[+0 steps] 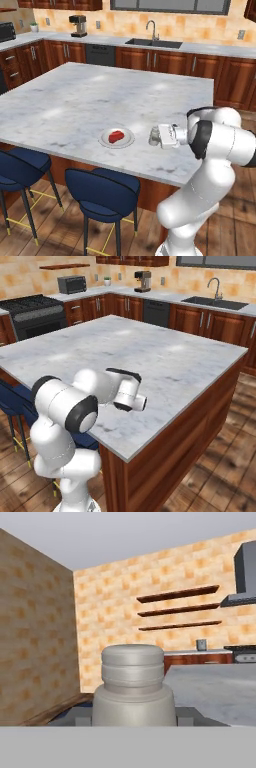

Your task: Retrieve the shaker from the cabinet and place it next the steak on a plate on the dining table.

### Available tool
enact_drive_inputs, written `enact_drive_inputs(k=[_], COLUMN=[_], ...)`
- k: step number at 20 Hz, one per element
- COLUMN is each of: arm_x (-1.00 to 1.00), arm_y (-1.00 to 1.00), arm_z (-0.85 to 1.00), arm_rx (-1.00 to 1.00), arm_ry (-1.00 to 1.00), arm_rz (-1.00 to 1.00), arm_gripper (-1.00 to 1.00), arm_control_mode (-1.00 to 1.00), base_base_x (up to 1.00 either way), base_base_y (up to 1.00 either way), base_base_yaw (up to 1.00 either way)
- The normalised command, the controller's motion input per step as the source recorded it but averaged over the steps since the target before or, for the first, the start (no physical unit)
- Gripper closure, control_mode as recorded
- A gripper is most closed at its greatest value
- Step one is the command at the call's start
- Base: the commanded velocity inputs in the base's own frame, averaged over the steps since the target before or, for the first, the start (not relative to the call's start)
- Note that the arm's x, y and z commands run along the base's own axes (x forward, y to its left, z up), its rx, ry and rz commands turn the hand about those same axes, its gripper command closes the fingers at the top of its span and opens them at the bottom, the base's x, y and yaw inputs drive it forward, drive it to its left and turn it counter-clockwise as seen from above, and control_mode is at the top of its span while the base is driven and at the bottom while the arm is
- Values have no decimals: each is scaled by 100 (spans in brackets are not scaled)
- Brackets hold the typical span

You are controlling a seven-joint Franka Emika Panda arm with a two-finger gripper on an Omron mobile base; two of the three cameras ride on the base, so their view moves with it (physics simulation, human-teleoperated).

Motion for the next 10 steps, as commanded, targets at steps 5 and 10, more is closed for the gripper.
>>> enact_drive_inputs(k=[5,10], arm_x=[30,35], arm_y=[4,0], arm_z=[-15,-18], arm_rx=[0,0], arm_ry=[4,7], arm_rz=[0,0], arm_gripper=[100,100], arm_control_mode=[-100,-100], base_base_x=[0,0], base_base_y=[0,0], base_base_yaw=[0,0])
